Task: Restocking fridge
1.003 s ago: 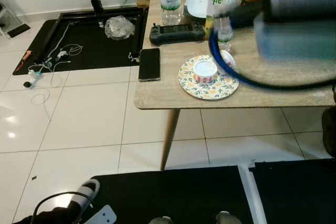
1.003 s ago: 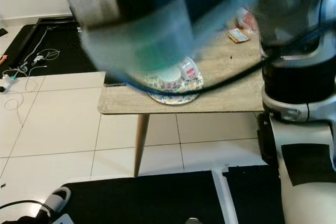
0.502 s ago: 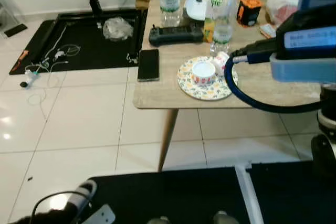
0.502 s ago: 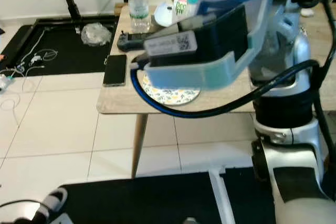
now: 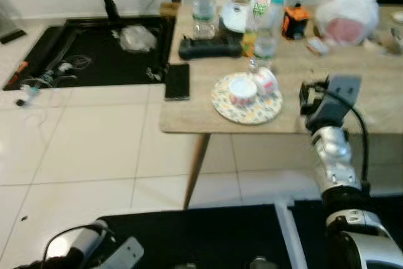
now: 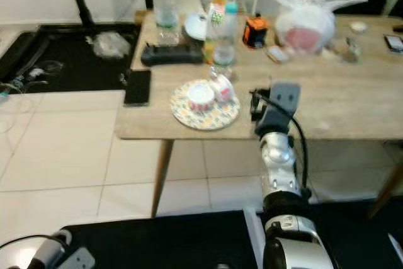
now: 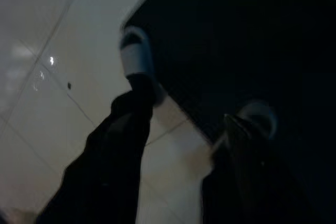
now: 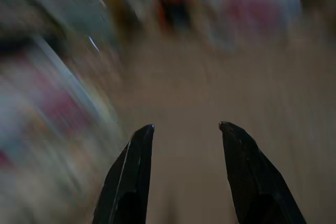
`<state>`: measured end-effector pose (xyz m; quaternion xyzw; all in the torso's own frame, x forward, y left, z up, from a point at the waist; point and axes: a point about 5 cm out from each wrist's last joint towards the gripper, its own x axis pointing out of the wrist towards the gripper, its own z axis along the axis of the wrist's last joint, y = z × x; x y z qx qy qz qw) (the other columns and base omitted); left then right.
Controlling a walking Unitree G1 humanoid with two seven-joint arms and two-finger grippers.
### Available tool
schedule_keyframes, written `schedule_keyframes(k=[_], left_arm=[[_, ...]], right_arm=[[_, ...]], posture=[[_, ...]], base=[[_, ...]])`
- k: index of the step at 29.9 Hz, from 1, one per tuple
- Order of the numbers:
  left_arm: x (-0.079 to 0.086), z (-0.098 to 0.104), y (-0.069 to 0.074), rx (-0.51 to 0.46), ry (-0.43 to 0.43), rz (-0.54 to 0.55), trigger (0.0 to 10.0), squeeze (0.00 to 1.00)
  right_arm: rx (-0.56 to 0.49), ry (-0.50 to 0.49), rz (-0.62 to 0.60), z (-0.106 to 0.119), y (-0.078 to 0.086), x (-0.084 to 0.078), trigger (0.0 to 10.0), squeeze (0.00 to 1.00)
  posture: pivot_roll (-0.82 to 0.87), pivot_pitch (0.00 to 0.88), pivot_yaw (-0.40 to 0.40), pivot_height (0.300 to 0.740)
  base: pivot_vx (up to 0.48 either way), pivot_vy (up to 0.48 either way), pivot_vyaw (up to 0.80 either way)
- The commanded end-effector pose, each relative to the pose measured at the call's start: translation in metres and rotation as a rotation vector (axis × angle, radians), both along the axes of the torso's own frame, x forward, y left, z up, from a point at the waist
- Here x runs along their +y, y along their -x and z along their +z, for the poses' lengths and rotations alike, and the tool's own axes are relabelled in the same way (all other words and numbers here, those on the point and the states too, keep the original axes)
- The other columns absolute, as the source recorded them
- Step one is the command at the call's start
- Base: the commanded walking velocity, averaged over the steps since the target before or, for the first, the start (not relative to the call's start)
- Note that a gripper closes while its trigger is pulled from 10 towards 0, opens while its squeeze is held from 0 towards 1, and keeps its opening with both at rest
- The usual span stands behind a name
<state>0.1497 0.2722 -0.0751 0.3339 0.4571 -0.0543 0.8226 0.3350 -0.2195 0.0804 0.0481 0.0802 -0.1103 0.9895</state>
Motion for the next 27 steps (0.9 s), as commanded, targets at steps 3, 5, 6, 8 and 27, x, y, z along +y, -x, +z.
schedule_keyframes(k=[3, 5, 6, 8, 27], left_arm=[[0.019, 0.026, -0.036, -0.197, 0.074, 0.179, 10.0, 0.0], [0.025, 0.035, -0.046, -0.251, 0.095, 0.212, 10.0, 0.0], [0.035, 0.048, -0.058, -0.323, 0.124, 0.251, 10.0, 0.0], [0.054, 0.066, -0.065, -0.408, 0.141, 0.324, 10.0, 0.0], [0.076, 0.254, -0.166, -1.107, 0.386, 0.314, 10.0, 0.0]], right_arm=[[0.077, -0.118, -0.059, -0.027, 0.02, -0.01, 10.0, 0.0], [0.074, -0.137, -0.067, -0.028, 0.022, -0.011, 10.0, 0.0], [0.068, -0.151, -0.069, -0.029, 0.023, -0.012, 10.0, 0.0], [0.051, -0.173, -0.068, -0.028, 0.022, -0.015, 10.0, 0.0], [-0.336, -0.078, 0.067, 0.061, -0.007, -0.006, 10.0, 0.0]], posture=[[0.07, 0.089, -0.021, 0.74], [0.07, 0.089, -0.021, 0.74], [0.07, 0.09, -0.014, 0.74], [0.07, 0.09, -0.012, 0.74], [0.08, 0.093, -0.006, 0.74]], base=[[0.0, 0.0, 0.0], [0.0, 0.0, 0.0], [0.0, 0.0, 0.0], [0.0, 0.0, 0.0], [0.0, 0.0, 0.0]])
